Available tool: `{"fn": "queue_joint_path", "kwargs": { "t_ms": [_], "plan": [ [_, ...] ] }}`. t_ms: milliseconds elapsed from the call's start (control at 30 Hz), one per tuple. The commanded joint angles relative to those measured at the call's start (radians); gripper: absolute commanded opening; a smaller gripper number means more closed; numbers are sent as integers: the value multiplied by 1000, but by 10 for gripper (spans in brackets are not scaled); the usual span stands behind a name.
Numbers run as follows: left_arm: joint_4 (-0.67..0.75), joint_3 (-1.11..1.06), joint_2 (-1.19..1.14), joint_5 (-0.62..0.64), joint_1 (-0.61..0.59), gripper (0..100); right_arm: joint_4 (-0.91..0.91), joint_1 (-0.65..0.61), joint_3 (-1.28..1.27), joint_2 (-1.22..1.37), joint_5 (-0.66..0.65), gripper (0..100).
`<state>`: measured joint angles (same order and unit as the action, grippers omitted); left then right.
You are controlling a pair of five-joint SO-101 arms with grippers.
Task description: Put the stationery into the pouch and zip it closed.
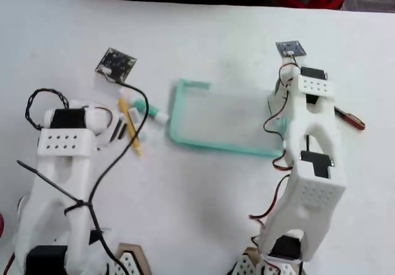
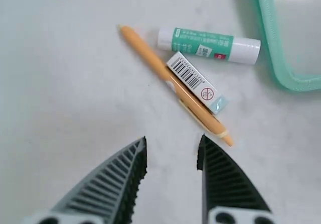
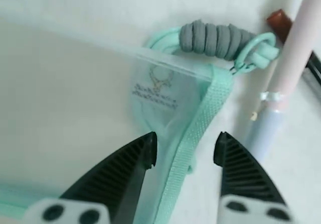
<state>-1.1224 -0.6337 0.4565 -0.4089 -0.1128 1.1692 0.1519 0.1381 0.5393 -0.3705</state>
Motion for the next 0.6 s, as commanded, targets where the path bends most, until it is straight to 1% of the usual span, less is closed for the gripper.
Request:
{"fn": "queue_joint_path", "kwargs": {
  "t_ms": [0, 67, 133, 200, 267, 400, 567],
  "plan": [
    [9, 6, 28, 12, 18, 173, 1, -4, 54, 44, -6, 193],
    [17, 8, 28, 12, 41, 173, 13, -5, 66, 51, -31, 173],
    [17, 8, 28, 14, 68, 173, 13, -13, 66, 58, -91, 101],
    [17, 8, 28, 51, 94, 173, 12, -21, 66, 58, -138, 22],
    [17, 8, 28, 78, 104, 173, 10, -16, 66, 56, -153, 26],
    [18, 8, 28, 75, 116, 173, 13, 16, 71, 41, -152, 19],
    [18, 8, 28, 80, 117, 173, 42, 94, 69, -105, -129, 19]
  ]
}}
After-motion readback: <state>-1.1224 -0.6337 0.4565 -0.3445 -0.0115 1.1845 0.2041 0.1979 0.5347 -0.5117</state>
